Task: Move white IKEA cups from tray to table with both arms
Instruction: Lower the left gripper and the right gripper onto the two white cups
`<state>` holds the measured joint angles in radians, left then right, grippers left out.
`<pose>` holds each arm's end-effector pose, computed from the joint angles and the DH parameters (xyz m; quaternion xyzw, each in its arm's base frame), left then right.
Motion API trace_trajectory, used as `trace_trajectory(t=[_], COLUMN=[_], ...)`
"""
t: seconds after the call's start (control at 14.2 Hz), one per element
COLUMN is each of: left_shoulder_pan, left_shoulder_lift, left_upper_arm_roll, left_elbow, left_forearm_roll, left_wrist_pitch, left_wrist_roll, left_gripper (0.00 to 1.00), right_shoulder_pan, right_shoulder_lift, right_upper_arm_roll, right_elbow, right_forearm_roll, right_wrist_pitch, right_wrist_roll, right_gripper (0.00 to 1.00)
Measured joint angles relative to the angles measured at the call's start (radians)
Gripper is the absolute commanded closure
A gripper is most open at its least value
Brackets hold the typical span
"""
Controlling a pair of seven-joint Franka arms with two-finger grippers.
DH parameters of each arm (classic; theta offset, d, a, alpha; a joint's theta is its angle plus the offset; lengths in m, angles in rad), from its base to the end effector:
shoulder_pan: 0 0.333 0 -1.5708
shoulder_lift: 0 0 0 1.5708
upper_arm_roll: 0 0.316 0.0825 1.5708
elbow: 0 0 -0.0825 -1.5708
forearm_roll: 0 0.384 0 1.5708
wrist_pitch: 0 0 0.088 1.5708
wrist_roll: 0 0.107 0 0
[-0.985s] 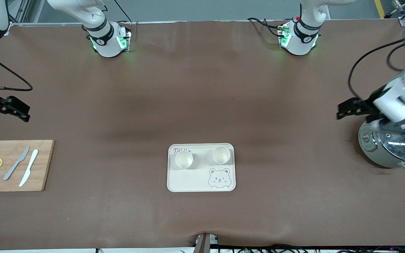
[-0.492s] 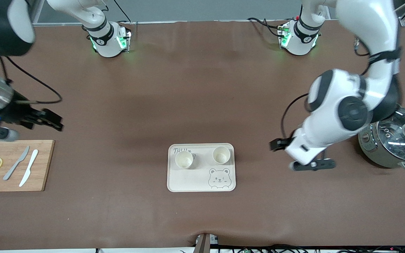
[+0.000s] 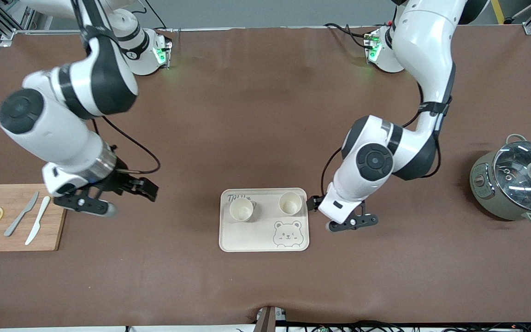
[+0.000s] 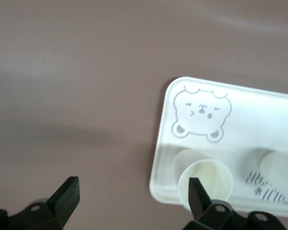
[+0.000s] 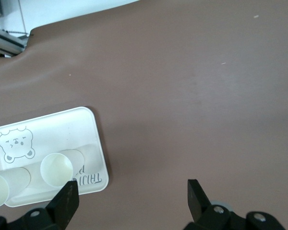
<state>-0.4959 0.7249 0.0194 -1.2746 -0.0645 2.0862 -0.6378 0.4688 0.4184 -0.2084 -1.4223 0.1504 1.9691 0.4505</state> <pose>0.6649 -0.3509 0.3314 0.9945 0.0924 0.0250 0.0420 0.6632 0.2118 0.4755 -0.9914 0.1073 -0.0540 0.0518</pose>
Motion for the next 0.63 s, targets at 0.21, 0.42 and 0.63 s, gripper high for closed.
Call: trace_trajectory(t=[0.21,0.42,0.63], left_shoulder_pan=[-0.093,-0.141,-0.166], left_shoulder_lift=[0.06,0.1,0.137], left_upper_arm_roll=[0.08,0.099,0.104], left_elbow=[0.002,0.005,0.006], left_forearm_roll=[0.0,0.0,0.0], left_wrist_pitch=[0.089,0.131,0.17], left_wrist_roll=[-0.048,-0.106,-0.15], left_gripper=[0.0,0.0,0.0], right_shoulder_pan=[0.043,0.07,0.105], right_shoulder_lift=[0.063,0.102,0.131], right_upper_arm_roll=[0.0,0.0,0.0], right_elbow=[0.0,0.001,0.002], right_forearm_roll=[0.006,0.006,0.006], right_wrist_pitch=[0.036,0.048,0.068], right_wrist_roll=[0.065,0.071,0.071], right_gripper=[0.0,0.0,0.0])
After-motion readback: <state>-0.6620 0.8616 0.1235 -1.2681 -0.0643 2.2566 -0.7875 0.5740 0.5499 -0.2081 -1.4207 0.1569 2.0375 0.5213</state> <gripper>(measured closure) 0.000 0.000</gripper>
